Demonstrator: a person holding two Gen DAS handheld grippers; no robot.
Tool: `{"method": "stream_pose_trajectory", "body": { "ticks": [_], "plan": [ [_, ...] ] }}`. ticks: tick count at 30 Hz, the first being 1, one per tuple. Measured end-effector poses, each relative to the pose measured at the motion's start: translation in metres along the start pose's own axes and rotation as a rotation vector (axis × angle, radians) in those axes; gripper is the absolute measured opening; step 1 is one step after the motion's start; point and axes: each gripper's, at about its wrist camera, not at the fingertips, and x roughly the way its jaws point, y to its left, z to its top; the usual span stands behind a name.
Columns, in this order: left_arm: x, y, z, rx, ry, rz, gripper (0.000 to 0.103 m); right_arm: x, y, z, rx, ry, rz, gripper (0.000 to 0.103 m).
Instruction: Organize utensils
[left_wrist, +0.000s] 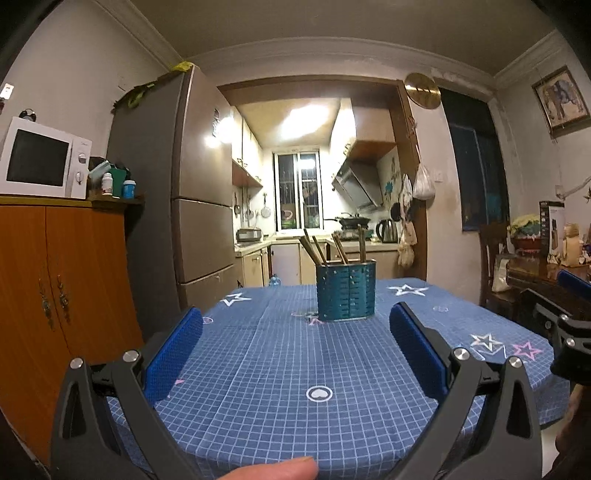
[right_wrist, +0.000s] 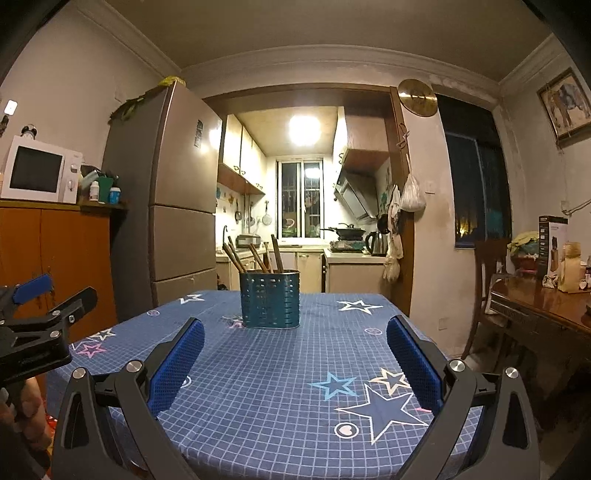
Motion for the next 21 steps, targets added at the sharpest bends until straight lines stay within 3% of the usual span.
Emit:
{"method": "stream_pose_trajectory", "body": {
  "ticks": [6, 21],
  "plan": [
    [0.0006, 0.0020, -0.0009, -0.019, -0.017, 0.015, 0.098, 0.0003, -0.0022, -0.0007, 0.011, -0.006, 0.009, 0.098],
    [0.0009, 0.0003, -0.0024, -0.020, -0.026, -0.028, 0.098, -0.0012, -0.0043, 0.0002, 0.028, 0.002, 0.027, 0.098]
  ]
}}
